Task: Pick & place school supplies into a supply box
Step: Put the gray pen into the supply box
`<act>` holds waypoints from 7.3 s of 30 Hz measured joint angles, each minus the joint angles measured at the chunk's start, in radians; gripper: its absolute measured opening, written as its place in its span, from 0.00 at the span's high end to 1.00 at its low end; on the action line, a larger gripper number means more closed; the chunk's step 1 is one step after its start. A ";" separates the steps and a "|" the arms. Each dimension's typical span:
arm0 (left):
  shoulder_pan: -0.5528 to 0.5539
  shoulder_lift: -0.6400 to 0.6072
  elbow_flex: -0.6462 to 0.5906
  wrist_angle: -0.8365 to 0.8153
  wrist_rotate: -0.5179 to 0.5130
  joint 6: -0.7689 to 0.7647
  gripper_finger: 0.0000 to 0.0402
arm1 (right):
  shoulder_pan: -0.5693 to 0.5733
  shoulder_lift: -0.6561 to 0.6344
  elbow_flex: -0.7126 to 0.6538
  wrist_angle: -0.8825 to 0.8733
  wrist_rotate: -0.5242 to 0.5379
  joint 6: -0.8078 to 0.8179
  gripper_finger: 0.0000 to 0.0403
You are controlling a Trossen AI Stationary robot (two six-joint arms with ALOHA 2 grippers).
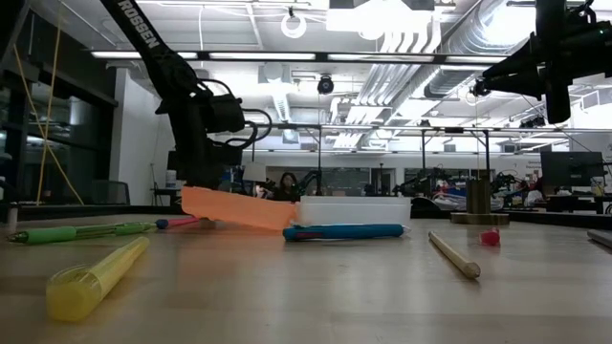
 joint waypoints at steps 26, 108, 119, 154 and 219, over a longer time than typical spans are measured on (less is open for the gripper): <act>0.002 -0.001 -0.001 0.013 -0.038 -0.056 0.94 | 0.000 0.000 0.000 0.000 -0.050 0.004 0.82; -0.410 -0.553 -0.002 0.728 0.297 -1.317 0.95 | 0.000 0.000 0.000 -0.040 -0.250 0.000 0.82; -0.504 -0.352 -0.002 0.852 0.140 -1.447 0.95 | 0.000 0.000 0.000 -0.040 -0.300 -0.002 0.82; -0.673 -0.133 0.162 0.561 -0.292 -1.571 0.96 | -0.002 0.002 0.000 -0.075 -0.311 -0.001 0.82; -0.669 0.233 0.478 0.038 -0.135 -1.860 0.96 | -0.003 0.003 0.000 -0.157 -0.322 -0.030 0.82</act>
